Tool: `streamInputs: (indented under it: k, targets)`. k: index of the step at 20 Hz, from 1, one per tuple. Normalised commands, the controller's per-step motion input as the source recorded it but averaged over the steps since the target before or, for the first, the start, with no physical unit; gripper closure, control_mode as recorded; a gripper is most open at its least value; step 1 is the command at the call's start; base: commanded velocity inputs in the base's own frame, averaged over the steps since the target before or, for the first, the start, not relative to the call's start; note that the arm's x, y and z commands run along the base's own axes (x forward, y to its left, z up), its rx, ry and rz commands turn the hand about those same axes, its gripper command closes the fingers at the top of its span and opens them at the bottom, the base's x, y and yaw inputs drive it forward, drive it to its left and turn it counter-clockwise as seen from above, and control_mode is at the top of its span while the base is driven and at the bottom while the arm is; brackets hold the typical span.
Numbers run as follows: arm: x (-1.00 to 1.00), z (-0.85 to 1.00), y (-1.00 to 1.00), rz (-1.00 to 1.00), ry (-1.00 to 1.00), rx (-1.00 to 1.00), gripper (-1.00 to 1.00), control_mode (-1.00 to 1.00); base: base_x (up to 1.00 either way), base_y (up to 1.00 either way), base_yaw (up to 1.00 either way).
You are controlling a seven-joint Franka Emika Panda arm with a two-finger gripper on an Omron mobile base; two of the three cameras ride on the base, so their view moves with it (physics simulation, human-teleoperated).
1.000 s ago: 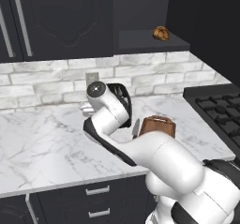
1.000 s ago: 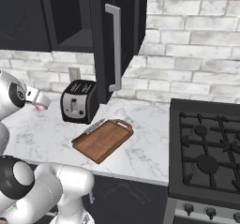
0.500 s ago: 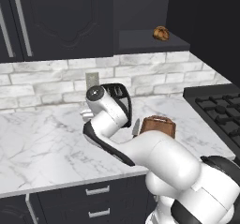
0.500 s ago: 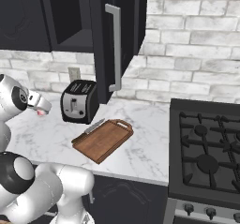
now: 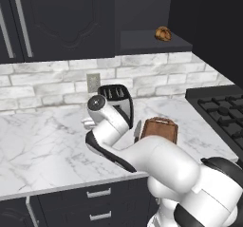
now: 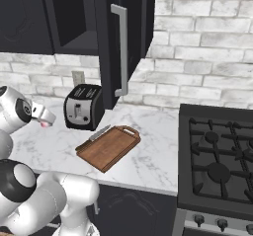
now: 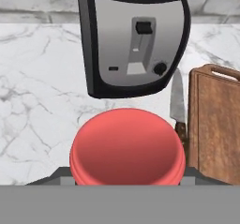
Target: Pick the bread, place it on the cutting board, pick the jam, place it on the counter, and close the cabinet.
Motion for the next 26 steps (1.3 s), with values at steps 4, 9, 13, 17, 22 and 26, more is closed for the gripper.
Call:
streamInputs:
  k: [4, 9, 13, 17, 22, 26]
  targets:
    - [0.00, -0.24, 0.00, 0.00, 0.00, 0.00, 1.00, -1.00, 0.00, 0.00, 0.00]
    - [0.00, -0.22, 0.00, 0.00, 0.00, 0.00, 1.00, -1.00, 0.00, 0.00, 0.00]
    - [0.00, -0.26, 0.00, 0.00, 0.01, 0.00, 1.00, -1.00, 0.00, 0.00, 0.00]
    - [0.00, -0.26, 0.00, 0.00, 0.00, 0.00, 1.00, -1.00, 0.00, 0.00, 0.00]
    - [0.00, -0.17, 0.00, 0.00, 0.00, 0.00, 1.00, -1.00, 0.00, 0.00, 0.00]
    - [0.07, -0.09, 0.00, 0.00, 0.00, 0.00, 1.00, -1.00, 0.00, 0.00, 0.00]
